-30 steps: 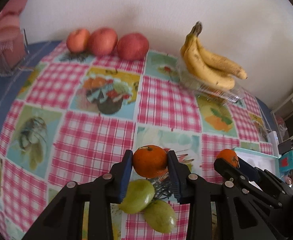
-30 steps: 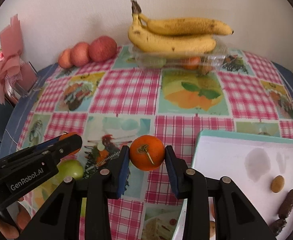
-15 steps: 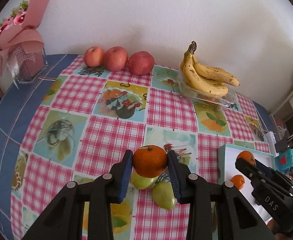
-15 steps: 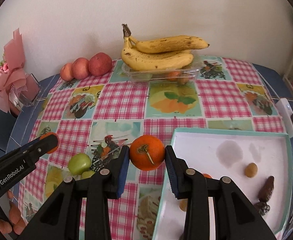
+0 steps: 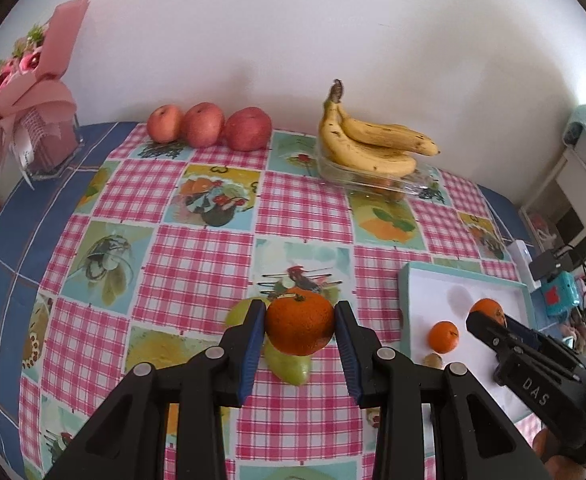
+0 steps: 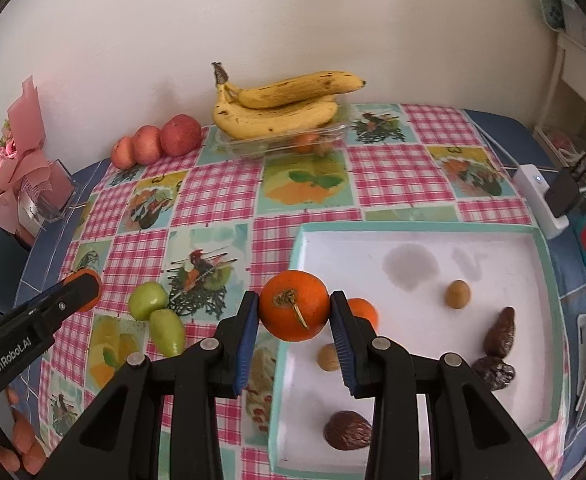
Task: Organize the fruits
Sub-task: 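Lift and carry both mandarins toward the white tray with both tools, then lower the mandarins onto the tray and open both tools, then withdraw both tools from the tray toward the green pears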
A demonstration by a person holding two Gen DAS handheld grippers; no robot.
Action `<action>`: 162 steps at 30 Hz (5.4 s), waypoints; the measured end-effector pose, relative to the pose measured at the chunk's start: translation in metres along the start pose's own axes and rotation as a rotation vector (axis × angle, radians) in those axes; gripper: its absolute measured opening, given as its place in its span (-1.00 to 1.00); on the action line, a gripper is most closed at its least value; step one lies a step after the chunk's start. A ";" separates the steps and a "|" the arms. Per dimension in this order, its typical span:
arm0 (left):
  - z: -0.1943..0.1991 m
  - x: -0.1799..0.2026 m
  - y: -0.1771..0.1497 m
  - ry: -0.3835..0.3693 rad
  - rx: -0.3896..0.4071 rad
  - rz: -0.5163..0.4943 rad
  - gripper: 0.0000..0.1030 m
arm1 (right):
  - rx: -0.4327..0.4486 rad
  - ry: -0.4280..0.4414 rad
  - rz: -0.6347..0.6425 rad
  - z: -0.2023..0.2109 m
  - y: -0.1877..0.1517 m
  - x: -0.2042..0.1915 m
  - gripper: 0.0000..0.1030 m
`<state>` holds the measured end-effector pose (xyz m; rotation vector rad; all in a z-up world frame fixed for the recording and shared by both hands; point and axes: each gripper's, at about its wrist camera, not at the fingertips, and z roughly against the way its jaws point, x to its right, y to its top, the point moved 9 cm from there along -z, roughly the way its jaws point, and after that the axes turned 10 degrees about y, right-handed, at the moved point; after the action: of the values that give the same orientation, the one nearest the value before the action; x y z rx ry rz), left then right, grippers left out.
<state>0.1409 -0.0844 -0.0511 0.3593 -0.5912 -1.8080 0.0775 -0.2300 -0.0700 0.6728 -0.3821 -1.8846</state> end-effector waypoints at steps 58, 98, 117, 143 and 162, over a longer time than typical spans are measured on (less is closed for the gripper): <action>-0.069 0.247 -0.081 -0.227 -0.156 -0.413 -0.27 | 0.019 -0.137 -0.303 -0.016 -0.004 0.216 -0.27; -0.048 0.176 -0.047 -0.084 -0.149 -0.305 0.58 | -0.025 -0.227 -0.260 0.012 0.002 0.201 0.61; -0.041 0.033 -0.011 0.127 -0.070 -0.048 1.00 | -0.037 -0.176 -0.187 0.020 -0.015 0.131 0.71; -0.020 -0.066 0.002 0.204 -0.054 0.086 1.00 | -0.077 -0.036 -0.071 -0.003 -0.012 0.031 0.71; -0.021 -0.163 -0.011 0.339 -0.106 0.172 1.00 | -0.126 0.090 0.030 -0.052 -0.017 -0.064 0.71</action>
<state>0.1932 0.0689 -0.0827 0.5137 -0.2790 -1.5612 0.1156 -0.1628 -0.1030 0.6610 -0.2121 -1.8261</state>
